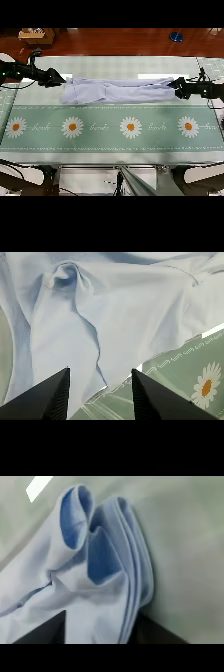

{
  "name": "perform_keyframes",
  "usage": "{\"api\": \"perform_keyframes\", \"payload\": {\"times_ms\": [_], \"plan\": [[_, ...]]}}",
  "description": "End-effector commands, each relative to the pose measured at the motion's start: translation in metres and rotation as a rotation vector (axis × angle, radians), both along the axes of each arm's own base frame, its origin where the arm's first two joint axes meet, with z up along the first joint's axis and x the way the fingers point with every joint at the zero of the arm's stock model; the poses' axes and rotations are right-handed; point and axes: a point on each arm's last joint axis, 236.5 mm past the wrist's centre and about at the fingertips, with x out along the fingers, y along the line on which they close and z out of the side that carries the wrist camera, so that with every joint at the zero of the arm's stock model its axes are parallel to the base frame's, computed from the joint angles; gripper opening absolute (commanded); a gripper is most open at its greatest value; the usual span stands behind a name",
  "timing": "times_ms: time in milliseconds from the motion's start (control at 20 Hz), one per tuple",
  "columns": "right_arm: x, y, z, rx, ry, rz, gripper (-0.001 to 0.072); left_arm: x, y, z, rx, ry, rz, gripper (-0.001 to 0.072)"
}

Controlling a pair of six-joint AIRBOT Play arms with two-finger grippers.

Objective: Fold the shirts.

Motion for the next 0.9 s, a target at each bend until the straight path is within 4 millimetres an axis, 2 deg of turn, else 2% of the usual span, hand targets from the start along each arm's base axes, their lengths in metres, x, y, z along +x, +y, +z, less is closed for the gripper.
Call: {"api": "perform_keyframes", "payload": {"times_ms": [0,50,100,200,300,450,600,850], "plan": [[0.017,0.025,0.001,-0.006,-0.067,0.041,0.0185,0.0,-0.009,0.002,-0.006,-0.005,-0.016,0.0432],[0.022,0.027,0.014,0.017,-0.1,0.051,0.0092,0.0,-0.012,0.004,-0.015,-0.007,-0.018,0.0294],[0.027,0.027,0.031,0.03,-0.138,0.069,0.0057,-0.001,-0.014,0.006,-0.021,-0.007,-0.023,0.0143],[0.031,0.021,0.068,0.023,-0.21,0.1,0.0028,0.002,-0.022,0.016,-0.067,-0.023,-0.015,0.0022],[0.027,0.017,0.109,0.009,-0.271,0.127,0.0027,0.008,-0.035,0.032,-0.15,-0.047,0.0,0.0022],[0.009,0.017,0.148,-0.031,-0.306,0.169,0.0027,0.015,-0.063,0.062,-0.301,-0.072,0.012,0.0022],[-0.018,0.017,0.161,-0.105,-0.267,0.229,0.0027,0.012,-0.103,0.082,-0.398,-0.079,-0.027,0.0022],[-0.056,0.007,0.164,-0.218,-0.168,0.293,0.0027,-0.023,-0.187,0.084,-0.414,-0.046,-0.199,0.0022]]}}
